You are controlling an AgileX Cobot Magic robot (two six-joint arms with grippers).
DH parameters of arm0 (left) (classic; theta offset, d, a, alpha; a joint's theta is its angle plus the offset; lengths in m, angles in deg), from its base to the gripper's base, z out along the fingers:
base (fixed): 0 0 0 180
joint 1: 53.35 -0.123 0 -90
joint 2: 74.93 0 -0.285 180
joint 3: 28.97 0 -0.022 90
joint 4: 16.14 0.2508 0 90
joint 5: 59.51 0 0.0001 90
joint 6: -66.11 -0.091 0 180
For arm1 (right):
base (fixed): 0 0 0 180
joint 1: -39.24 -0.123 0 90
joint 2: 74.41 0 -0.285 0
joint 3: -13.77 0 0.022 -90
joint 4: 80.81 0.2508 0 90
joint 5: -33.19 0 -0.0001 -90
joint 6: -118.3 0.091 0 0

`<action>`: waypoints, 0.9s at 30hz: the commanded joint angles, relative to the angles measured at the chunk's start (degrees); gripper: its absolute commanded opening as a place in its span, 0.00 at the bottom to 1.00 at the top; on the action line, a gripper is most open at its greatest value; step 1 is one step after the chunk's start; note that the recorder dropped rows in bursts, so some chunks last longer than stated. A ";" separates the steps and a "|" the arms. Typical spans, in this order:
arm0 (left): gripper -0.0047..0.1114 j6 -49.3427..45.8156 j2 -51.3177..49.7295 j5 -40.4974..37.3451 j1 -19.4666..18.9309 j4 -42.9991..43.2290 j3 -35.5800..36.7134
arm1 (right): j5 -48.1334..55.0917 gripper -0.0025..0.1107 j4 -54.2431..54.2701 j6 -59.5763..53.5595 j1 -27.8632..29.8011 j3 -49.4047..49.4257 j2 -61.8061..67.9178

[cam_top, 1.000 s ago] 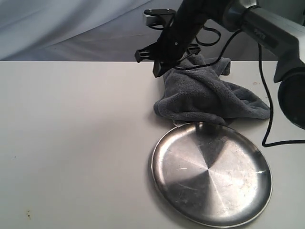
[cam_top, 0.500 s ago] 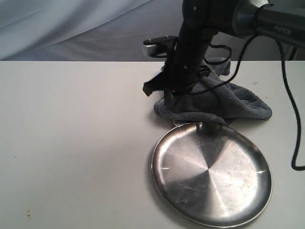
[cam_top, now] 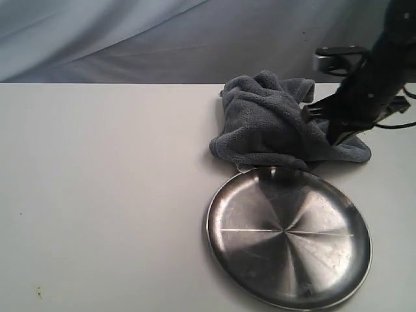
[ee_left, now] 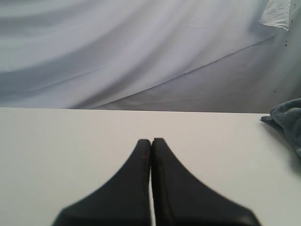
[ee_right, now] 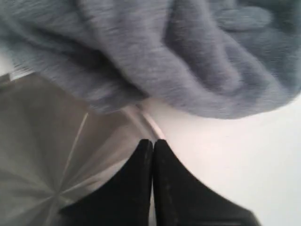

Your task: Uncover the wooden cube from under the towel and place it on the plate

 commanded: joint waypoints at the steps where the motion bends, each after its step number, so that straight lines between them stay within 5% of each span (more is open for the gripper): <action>1: 0.05 0.04 0.09 0.23 0.05 0.04 0.25 | -1.50 0.02 -0.22 2.11 4.85 -5.68 3.05; 10: 0.05 0.15 0.09 0.23 0.05 0.04 0.25 | 4.37 0.02 4.44 3.70 4.12 -33.10 19.19; 16: 0.05 0.04 0.09 0.23 0.05 0.04 0.25 | 4.52 0.02 3.49 7.28 -2.79 -50.75 29.35; 27: 0.05 0.15 0.09 0.23 0.05 0.04 0.25 | 7.16 0.02 3.06 6.15 -14.74 -54.01 31.84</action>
